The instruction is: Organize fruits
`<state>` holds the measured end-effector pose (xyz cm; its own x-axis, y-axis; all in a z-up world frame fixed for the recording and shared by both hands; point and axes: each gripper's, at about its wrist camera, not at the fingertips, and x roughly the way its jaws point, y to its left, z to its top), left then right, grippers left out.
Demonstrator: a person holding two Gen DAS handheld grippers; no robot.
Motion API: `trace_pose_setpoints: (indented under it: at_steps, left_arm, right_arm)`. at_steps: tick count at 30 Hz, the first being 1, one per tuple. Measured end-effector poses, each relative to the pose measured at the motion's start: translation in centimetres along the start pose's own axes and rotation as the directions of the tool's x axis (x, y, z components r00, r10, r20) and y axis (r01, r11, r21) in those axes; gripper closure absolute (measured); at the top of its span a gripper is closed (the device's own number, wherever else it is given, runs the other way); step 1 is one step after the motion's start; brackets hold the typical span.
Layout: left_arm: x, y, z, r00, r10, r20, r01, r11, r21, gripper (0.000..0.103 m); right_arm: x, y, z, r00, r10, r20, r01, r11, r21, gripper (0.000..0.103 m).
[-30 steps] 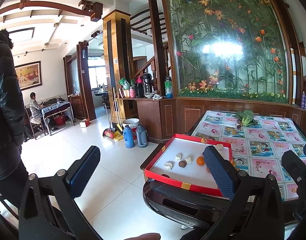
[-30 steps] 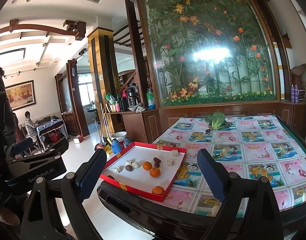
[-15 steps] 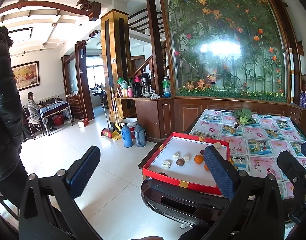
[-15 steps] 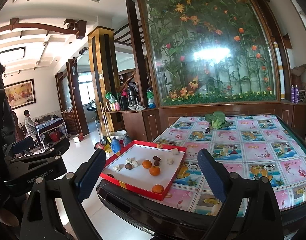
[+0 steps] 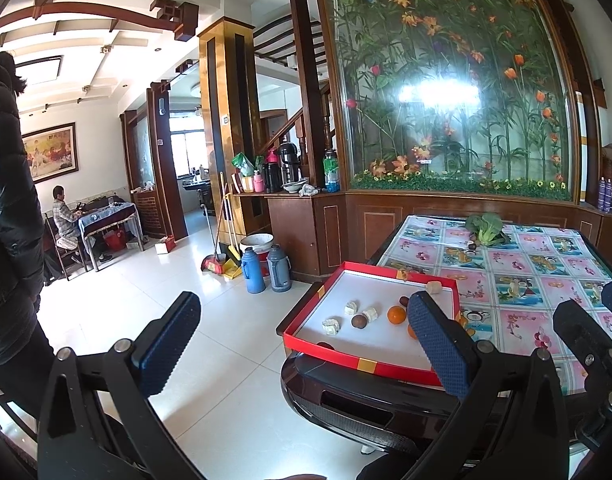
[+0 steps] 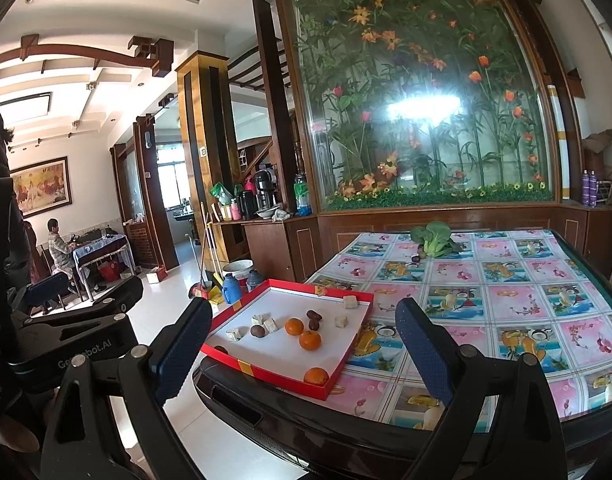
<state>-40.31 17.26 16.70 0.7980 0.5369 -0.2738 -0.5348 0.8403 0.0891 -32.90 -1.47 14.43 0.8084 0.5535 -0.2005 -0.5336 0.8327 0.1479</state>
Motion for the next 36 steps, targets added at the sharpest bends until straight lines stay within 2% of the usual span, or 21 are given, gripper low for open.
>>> trace_pose_setpoints:
  at_steps: [36]
  left_arm:
    - [0.5,0.7,-0.3,1.000,-0.009,-0.012,0.008,1.000,-0.015,0.000]
  right_arm:
    - [0.1,0.0,-0.5,1.000,0.002,-0.006,-0.002,1.000,-0.004,0.009]
